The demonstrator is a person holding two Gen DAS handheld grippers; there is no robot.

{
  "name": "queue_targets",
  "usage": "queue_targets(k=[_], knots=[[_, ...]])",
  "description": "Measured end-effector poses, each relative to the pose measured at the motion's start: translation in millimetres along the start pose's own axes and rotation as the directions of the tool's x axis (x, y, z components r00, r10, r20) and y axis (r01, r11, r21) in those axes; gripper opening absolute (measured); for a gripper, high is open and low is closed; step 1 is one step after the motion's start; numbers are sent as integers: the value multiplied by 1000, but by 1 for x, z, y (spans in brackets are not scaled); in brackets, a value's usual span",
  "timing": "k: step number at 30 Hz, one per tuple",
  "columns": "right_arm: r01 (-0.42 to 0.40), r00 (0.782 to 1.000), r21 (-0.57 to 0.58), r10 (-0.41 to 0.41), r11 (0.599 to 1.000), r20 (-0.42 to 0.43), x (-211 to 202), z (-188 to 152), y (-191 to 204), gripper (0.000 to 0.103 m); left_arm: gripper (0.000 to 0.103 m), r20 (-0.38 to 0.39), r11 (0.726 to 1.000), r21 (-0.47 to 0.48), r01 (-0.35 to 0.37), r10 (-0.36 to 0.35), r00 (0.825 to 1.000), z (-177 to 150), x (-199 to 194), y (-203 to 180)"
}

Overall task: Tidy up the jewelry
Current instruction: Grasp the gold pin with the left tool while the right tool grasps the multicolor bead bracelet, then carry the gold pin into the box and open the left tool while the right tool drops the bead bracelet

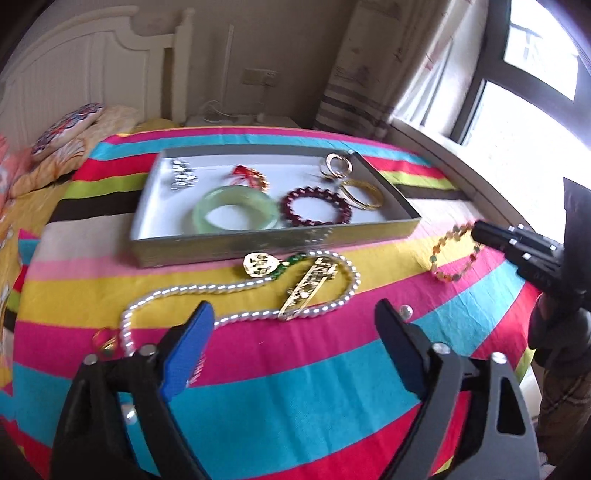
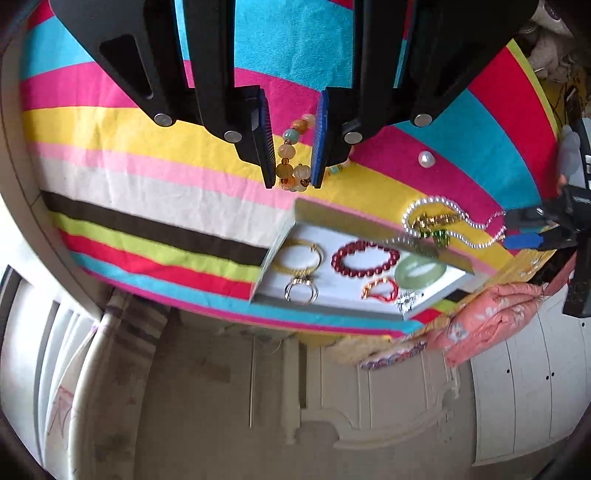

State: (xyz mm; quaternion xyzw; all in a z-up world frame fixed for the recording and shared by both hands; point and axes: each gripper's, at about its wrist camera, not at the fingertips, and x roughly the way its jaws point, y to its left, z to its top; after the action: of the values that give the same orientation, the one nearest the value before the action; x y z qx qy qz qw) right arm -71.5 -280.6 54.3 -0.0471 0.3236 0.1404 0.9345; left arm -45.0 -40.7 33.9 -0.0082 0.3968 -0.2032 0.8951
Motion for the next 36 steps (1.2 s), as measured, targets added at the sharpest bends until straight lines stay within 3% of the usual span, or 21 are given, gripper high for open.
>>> queue_targets(k=[4, 9, 11, 13, 23, 36], knots=[[-18, 999, 25, 16, 1000, 49, -16, 3, -7, 19, 58, -68, 998, 57, -6, 9, 998, 8, 30, -13], [-38, 998, 45, 35, 998, 57, -16, 0, -7, 19, 53, -81, 992, 112, -53, 63, 995, 16, 51, -16], [-50, 997, 51, 46, 997, 61, -15, -2, -7, 19, 37, -93, 995, 100, -25, 34, 995, 18, 54, -13], [-53, 996, 53, 49, 997, 68, -16, -2, -7, 19, 25, -87, 988, 145, -52, 66, 994, 16, 54, -16], [-62, 995, 77, 56, 995, 81, -16, -5, -8, 19, 13, -54, 969, 234, -76, 91, 994, 7, 46, -29], [-51, 994, 78, 43, 996, 100, -20, -4, -8, 19, 13, 22, 986, 164, -36, 33, 999, 4, 19, -28]])
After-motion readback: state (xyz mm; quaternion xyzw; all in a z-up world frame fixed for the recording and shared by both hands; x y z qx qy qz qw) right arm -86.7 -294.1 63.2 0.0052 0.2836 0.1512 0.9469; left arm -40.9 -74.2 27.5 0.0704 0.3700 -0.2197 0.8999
